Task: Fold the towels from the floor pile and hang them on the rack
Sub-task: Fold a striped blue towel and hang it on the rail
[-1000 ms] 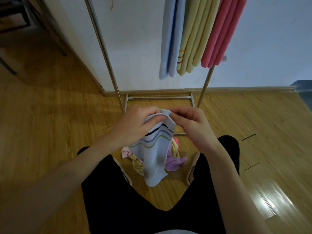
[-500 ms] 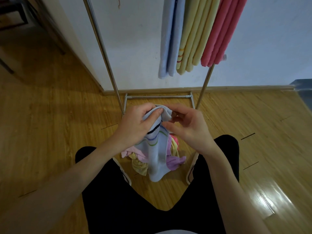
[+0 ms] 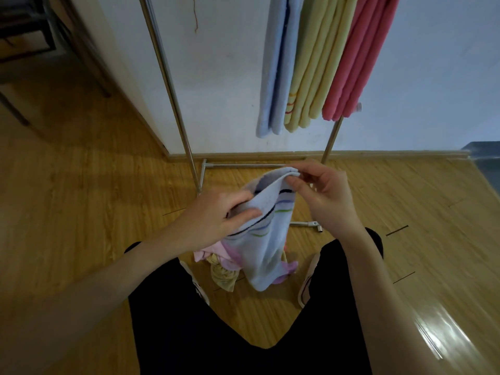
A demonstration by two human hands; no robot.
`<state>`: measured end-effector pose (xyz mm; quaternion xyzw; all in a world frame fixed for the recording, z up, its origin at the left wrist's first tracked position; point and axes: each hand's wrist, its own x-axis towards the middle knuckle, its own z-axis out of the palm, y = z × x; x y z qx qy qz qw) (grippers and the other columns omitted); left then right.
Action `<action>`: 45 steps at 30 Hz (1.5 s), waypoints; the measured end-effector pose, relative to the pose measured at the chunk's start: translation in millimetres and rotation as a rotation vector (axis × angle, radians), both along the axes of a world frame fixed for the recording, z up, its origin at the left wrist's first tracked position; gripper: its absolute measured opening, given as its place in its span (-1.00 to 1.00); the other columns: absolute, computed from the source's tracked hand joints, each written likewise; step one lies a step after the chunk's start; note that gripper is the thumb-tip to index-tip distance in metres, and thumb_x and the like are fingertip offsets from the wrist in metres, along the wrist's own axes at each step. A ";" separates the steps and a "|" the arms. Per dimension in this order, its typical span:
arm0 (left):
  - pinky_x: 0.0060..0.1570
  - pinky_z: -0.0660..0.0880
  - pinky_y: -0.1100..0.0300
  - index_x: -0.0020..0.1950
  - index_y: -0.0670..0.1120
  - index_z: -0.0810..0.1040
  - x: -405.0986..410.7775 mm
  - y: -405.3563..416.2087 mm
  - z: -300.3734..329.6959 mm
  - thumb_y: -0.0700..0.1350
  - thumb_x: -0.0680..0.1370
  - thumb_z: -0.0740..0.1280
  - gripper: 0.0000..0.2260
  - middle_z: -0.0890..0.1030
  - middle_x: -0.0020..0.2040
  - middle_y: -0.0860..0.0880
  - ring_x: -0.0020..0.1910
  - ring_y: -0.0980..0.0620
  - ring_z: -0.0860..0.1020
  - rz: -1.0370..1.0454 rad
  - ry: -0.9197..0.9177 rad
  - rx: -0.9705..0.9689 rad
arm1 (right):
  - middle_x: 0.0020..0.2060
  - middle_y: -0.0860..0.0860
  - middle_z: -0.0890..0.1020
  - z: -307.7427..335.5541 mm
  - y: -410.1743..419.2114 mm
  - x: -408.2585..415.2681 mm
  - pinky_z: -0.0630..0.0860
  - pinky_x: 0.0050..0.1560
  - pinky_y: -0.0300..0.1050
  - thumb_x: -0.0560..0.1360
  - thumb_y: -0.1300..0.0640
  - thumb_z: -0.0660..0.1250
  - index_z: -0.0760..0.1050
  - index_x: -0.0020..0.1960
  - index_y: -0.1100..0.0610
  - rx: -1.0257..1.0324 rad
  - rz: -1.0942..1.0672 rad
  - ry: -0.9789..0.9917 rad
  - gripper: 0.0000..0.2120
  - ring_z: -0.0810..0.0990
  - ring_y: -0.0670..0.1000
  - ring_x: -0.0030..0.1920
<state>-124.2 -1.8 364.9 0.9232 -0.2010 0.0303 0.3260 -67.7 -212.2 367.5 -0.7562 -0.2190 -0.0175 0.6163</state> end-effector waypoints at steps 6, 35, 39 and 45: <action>0.23 0.34 0.10 -0.05 -0.09 0.59 -6.0 33.0 9.8 -0.02 0.60 0.16 -0.75 0.63 -0.18 0.00 -0.14 0.00 0.57 -0.247 -0.408 0.571 | -0.16 0.07 0.67 2.8 -9.8 7.9 0.55 -0.05 -0.05 0.49 0.35 0.33 0.62 -0.03 0.15 0.009 -0.057 0.013 -0.84 0.62 0.01 -0.13; 0.14 0.31 0.06 -0.06 -0.02 0.69 33.2 40.8 17.8 0.01 0.48 0.41 -0.86 0.48 0.00 -0.04 0.05 -0.01 0.43 0.477 -0.412 0.365 | -0.22 0.04 0.65 10.5 0.0 1.4 0.51 -0.15 -0.12 0.48 0.30 0.37 0.61 -0.05 0.07 -0.032 -0.110 -0.071 -0.84 0.56 -0.03 -0.23; 0.02 0.44 0.18 -0.04 -0.11 0.60 29.5 37.9 14.7 -0.08 0.54 0.35 -0.89 0.50 -0.02 -0.01 -0.03 0.05 0.50 0.332 -0.244 0.234 | -0.25 0.04 0.65 3.6 -1.4 8.6 0.52 -0.15 -0.12 0.50 0.27 0.36 0.62 -0.06 0.10 -0.003 -0.208 -0.009 -0.88 0.57 -0.03 -0.24; -0.09 0.38 0.36 0.14 -0.02 0.46 11.9 22.6 27.8 -0.14 0.58 0.28 -0.85 0.49 -0.13 0.16 -0.15 0.22 0.44 -0.053 -0.044 0.174 | -0.21 -0.01 0.66 -4.8 -2.3 25.0 0.56 -0.08 -0.17 0.52 0.22 0.34 0.62 -0.01 0.14 0.005 -0.320 0.063 -0.90 0.61 -0.08 -0.17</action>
